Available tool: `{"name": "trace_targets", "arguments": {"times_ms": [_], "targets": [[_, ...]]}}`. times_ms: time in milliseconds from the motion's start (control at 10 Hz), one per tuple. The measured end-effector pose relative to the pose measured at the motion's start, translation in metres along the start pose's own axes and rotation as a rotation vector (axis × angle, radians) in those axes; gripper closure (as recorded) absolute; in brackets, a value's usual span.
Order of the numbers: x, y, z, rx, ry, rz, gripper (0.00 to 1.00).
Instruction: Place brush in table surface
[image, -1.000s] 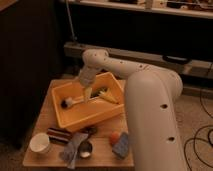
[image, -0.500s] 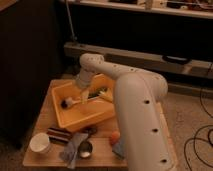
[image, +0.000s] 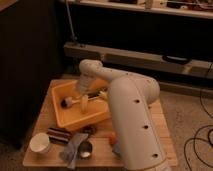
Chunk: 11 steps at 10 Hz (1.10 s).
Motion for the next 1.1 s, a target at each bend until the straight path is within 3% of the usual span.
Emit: {"name": "trace_targets", "arguments": {"times_ms": [200,600,1000,1100], "targets": [[0.002,0.007,0.007,-0.027,-0.004,0.006,0.22],[-0.005,0.012,0.018,-0.075,-0.005,-0.003,0.56],[0.000,0.008,-0.006,-0.078,-0.125,0.061,0.96],[0.002,0.007,-0.007,-0.075,-0.149,0.072,1.00]]}}
